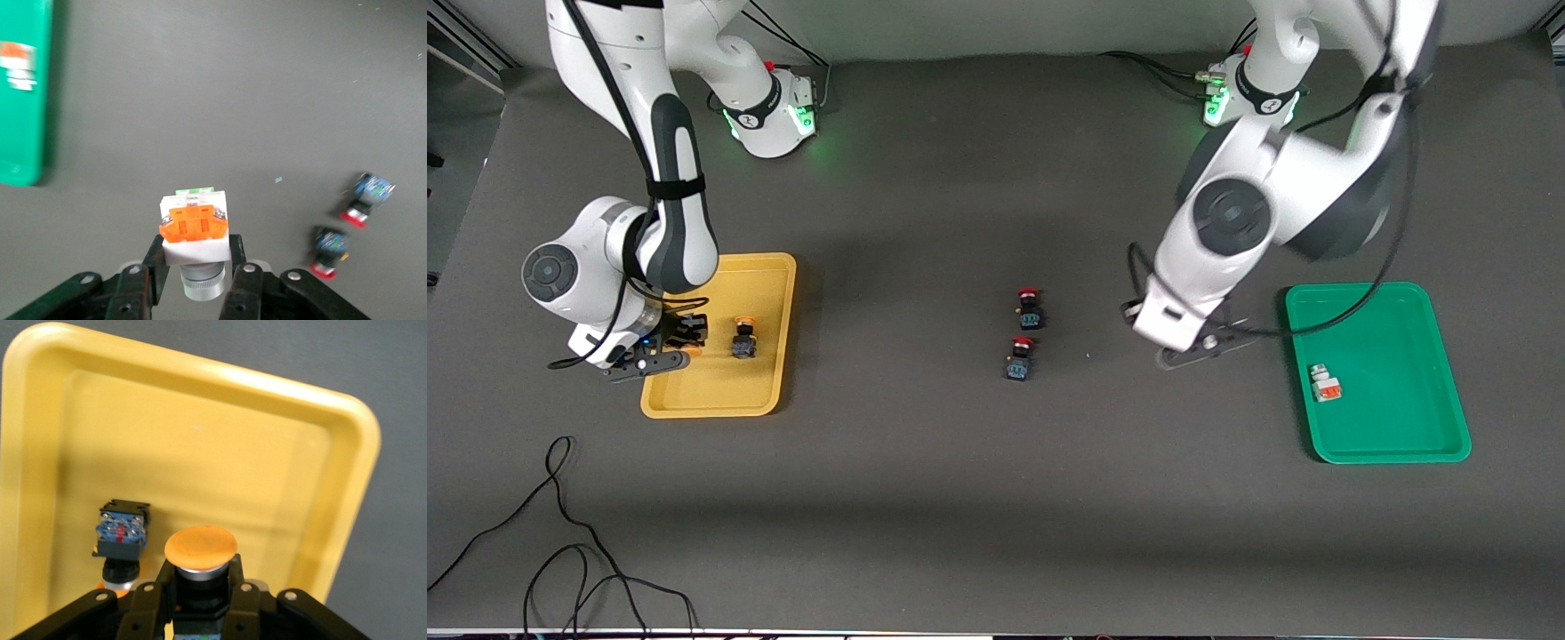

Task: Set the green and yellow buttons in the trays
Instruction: 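Place the switch in the green tray while the right gripper releases the button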

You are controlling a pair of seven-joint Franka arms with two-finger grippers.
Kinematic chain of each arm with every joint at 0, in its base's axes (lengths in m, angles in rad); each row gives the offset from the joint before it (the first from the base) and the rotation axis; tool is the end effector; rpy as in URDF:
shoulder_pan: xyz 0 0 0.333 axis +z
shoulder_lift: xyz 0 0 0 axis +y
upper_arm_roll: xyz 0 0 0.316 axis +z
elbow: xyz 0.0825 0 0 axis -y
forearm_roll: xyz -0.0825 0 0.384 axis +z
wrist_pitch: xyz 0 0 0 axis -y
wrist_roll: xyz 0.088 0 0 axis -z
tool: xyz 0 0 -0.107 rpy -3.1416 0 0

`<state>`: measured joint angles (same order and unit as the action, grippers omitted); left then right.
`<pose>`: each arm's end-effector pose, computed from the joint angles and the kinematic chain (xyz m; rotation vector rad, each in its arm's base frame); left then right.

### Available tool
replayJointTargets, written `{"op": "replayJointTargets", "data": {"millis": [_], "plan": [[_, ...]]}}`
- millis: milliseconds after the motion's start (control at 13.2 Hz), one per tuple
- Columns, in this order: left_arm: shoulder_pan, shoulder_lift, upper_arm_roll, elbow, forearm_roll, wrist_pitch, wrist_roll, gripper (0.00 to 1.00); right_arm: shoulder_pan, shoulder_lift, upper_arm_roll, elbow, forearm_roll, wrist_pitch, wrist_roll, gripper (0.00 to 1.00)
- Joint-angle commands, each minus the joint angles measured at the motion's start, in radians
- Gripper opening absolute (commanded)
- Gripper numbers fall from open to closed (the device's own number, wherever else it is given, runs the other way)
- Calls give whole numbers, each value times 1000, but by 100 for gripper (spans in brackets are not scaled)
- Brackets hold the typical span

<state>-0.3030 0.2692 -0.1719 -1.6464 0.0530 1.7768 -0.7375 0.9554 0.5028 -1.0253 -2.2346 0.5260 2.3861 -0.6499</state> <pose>0.5618 -0.2736 0.4475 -3.0321 -0.3829 0.1648 0.5331 -0.0409 0.2425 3.0557 0.3372 -0.0916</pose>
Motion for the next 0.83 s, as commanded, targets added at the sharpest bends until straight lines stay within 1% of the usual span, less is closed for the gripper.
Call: {"op": "replayJointTargets", "data": {"millis": [0,76,152,228,379,455,531,607,759], "plan": [[187,-53,2,-44,-2,-78,326,0,3,121,7,9,203,31,-175,0],[281,-56,2,-44,-2,-97,475,0,3,155,8,10,276,33,-233,0],[373,-54,2,-44,4,-99,618,0,3,186,11,12,328,39,-278,0],[445,-47,3,-47,7,-94,726,0,3,204,13,15,362,39,-302,0],[562,-18,3,-56,43,-68,863,0,3,215,13,18,377,39,-309,0],[593,8,3,-64,63,-35,895,0,0,214,13,20,376,36,-309,16],[622,33,3,-94,83,28,917,0,-3,208,13,20,376,33,-309,87],[645,56,3,-148,94,124,921,0,-3,197,10,20,376,25,-306,100],[673,115,5,-261,100,338,923,0,-1,153,-7,27,376,-17,-286,100]]}}
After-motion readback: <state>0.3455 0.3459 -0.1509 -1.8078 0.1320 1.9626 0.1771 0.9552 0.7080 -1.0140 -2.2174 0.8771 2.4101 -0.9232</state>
